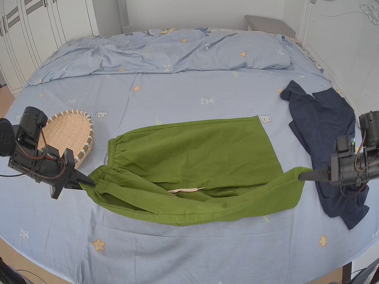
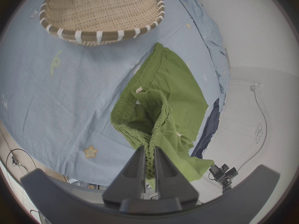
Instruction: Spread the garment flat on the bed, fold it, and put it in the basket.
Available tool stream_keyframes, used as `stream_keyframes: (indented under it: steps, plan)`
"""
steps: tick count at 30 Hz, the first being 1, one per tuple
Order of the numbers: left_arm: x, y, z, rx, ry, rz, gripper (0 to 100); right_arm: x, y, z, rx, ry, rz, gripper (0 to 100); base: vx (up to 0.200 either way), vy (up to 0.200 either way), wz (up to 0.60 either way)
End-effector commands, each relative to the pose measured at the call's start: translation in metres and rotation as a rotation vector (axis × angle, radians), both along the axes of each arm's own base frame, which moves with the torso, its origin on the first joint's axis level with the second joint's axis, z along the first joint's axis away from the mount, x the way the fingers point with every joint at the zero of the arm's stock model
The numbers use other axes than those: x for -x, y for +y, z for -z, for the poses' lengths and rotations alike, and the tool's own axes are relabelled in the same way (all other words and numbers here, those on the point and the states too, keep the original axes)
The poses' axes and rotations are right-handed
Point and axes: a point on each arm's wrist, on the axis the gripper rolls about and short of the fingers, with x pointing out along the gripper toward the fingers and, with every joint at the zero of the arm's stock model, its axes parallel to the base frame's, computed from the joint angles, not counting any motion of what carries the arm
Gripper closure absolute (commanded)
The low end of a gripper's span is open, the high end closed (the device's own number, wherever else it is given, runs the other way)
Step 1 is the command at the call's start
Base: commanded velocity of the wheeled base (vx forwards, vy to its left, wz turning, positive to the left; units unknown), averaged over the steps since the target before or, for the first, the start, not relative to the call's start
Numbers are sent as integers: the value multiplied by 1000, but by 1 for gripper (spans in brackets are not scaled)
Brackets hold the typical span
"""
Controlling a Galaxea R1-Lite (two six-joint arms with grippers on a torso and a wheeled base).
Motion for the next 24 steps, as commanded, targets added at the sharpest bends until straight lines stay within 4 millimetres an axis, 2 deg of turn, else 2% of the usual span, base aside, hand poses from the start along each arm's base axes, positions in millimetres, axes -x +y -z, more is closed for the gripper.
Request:
stream_keyframes:
  steps: [1, 7, 8, 12, 14, 16, 21, 22, 24]
  plan:
    - [-31, 2, -3, 2, 48, -6, 100, -33, 5, -18, -18, 22, -7, 100, 0, 0, 0]
    - [-48, 5, -1, 3, 41, -14, 100, -54, 6, -38, -105, 51, -35, 100, 0, 0, 0]
    - [-56, 6, -4, 3, 28, -19, 100, -62, 5, -42, -107, 35, -29, 100, 0, 0, 0]
    - [-69, 6, -8, 4, 35, -19, 100, -82, 6, -48, -109, 18, -22, 100, 0, 0, 0]
    - [-72, 6, -9, 4, 38, -19, 100, -86, 6, -50, -109, 15, -21, 100, 0, 0, 0]
    - [-81, 8, -15, 3, 28, -21, 100, -100, 2, -56, -109, 7, -7, 100, 0, 0, 0]
    - [-92, 13, -22, 1, 1, -33, 100, -116, 3, -56, -109, -3, -1, 100, 0, 0, 0]
    - [-100, 13, -23, 1, -10, -31, 100, -125, 3, -55, -107, -8, 3, 100, 0, 0, 0]
    - [-101, 13, -23, 1, -13, -31, 100, -126, 3, -55, -106, -10, 4, 100, 0, 0, 0]
